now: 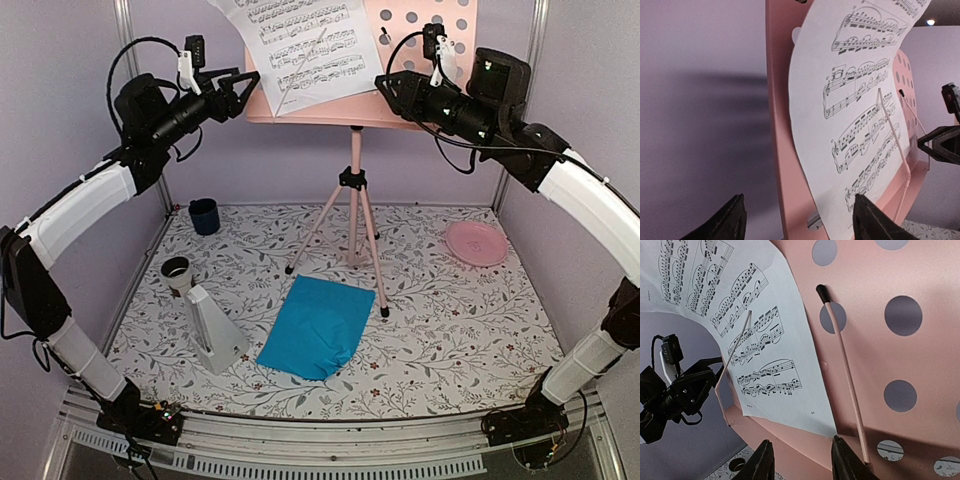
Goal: Set up the instrument practice props
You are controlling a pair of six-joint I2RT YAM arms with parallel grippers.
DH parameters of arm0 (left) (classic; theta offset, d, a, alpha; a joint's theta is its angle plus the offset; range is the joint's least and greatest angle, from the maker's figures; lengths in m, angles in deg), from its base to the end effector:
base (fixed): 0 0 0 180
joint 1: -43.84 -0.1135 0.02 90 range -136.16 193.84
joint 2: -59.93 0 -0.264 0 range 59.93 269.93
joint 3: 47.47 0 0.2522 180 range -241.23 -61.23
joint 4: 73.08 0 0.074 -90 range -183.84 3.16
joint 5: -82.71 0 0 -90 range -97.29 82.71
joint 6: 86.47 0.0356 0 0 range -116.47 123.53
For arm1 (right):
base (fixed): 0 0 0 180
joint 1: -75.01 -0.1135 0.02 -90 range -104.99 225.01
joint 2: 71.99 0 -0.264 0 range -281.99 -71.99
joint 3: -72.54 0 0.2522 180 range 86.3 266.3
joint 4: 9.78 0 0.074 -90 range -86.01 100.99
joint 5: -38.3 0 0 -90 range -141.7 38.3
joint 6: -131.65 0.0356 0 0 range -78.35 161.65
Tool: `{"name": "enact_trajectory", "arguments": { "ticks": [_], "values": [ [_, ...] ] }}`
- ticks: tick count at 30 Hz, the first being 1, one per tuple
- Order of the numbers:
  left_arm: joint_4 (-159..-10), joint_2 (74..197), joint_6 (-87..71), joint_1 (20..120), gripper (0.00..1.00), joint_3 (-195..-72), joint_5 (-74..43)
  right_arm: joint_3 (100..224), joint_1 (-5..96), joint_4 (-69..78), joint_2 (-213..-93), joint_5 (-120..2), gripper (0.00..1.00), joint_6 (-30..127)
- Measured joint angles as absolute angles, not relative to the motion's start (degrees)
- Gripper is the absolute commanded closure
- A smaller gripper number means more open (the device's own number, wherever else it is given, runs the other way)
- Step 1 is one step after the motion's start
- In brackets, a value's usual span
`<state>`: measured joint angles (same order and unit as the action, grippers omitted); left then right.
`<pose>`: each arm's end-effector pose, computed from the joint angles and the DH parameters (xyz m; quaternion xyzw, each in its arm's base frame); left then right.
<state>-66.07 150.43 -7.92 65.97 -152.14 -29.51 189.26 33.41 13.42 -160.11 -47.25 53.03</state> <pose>0.3345 -0.1506 0.4779 0.2099 0.5373 -0.3381 0.7436 0.2574 0.2248 0.5084 -0.1476 0.6567 0.3063 0.6731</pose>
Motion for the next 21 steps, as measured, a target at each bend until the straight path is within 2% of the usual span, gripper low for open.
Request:
{"name": "enact_trajectory", "arguments": {
  "ticks": [4, 9, 21],
  "values": [
    [-66.1, 150.5, -8.5, 66.0, 0.26, -152.1, -30.0, 189.0, 32.2, 13.3, -159.9, -45.0, 0.52, 53.3],
    [-66.2, 151.7, -9.4, 66.0, 0.26, -153.0, -32.4, 188.2, 31.2, 12.6, -159.7, -42.5, 0.39, 53.9],
    [-66.8, 153.0, -10.1, 66.0, 0.26, -153.9, -32.5, 187.0, 30.3, 10.2, -159.7, -35.9, 0.29, 56.3]
  ]
}}
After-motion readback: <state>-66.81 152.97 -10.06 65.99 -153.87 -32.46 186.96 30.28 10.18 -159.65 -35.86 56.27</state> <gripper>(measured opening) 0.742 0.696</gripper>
